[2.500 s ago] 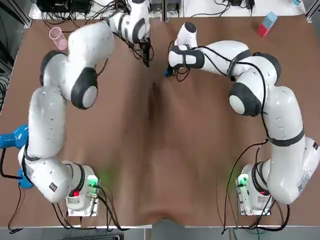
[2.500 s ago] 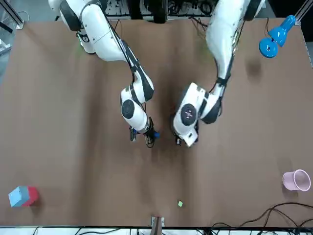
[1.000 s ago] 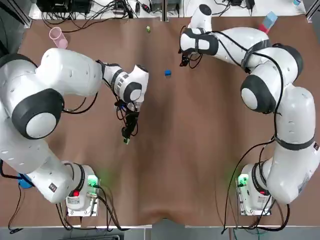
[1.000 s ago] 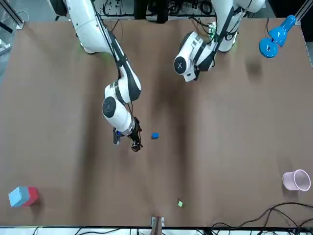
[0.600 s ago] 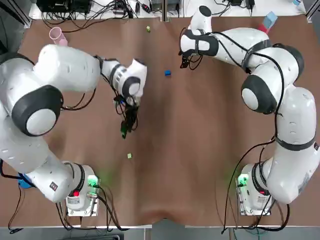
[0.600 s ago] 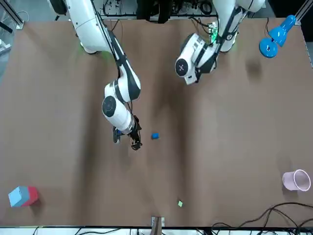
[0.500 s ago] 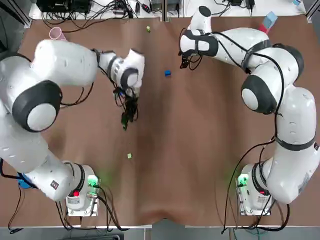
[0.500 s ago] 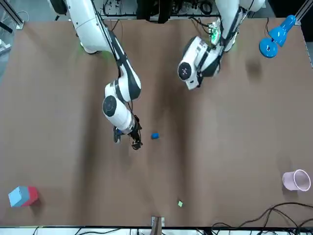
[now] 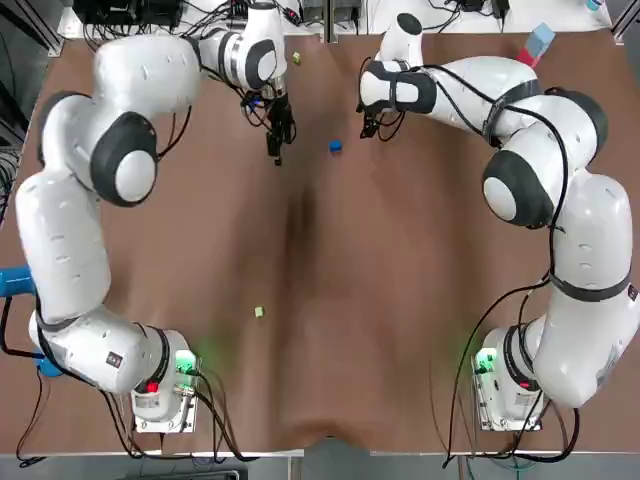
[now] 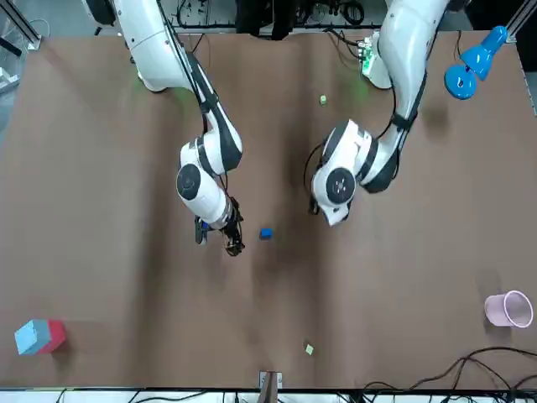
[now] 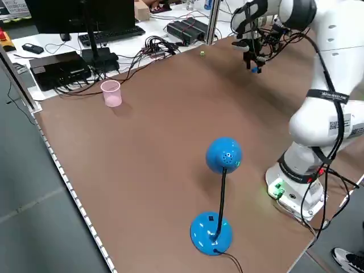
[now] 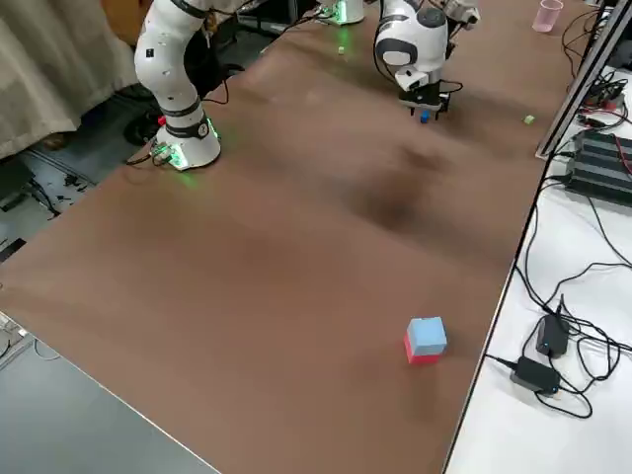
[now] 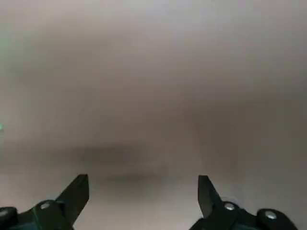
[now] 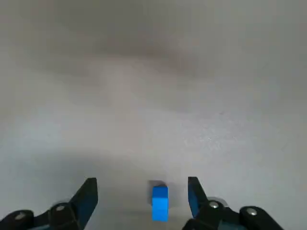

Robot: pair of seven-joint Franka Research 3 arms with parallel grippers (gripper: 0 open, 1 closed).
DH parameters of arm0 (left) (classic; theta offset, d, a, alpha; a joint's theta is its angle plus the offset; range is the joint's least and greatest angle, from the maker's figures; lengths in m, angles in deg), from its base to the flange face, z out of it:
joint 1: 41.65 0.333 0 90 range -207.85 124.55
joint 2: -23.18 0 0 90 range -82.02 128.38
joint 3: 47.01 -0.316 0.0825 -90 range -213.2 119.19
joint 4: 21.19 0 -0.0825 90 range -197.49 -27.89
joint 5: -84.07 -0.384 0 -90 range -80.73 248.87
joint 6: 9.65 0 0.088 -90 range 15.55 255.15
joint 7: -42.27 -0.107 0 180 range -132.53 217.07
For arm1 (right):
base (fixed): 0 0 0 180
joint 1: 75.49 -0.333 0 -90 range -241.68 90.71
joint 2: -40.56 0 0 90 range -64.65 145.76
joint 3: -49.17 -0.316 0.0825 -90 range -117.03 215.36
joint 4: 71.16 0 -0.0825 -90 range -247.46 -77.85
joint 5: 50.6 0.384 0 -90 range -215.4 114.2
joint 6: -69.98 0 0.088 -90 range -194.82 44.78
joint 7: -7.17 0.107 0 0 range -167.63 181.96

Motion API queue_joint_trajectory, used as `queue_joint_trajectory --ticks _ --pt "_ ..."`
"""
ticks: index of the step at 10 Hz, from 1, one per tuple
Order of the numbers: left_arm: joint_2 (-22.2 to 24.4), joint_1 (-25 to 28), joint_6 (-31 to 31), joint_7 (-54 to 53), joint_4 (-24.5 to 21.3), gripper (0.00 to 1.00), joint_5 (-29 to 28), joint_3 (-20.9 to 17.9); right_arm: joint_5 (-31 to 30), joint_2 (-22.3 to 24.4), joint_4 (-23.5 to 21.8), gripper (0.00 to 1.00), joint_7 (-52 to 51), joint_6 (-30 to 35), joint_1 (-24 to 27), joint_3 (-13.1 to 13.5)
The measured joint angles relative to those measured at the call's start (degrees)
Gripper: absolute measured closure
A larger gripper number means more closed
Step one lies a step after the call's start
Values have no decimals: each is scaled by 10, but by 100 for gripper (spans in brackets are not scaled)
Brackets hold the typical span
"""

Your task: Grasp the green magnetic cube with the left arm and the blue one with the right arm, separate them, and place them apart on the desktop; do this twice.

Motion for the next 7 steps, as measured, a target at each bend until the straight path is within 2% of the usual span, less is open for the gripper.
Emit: queue_joint_trajectory --ticks 2,5,7 --pt "-37 0 80 39 32 0 0 -1 0 0 0 15 0 0 -1 0" --pt "-94 -14 120 111 110 0 0 -20 0 0 0 15 6 2 -3 -2" --pt "-112 -32 173 147 121 0 0 -24 1 0 0 15 35 1 -24 -4"
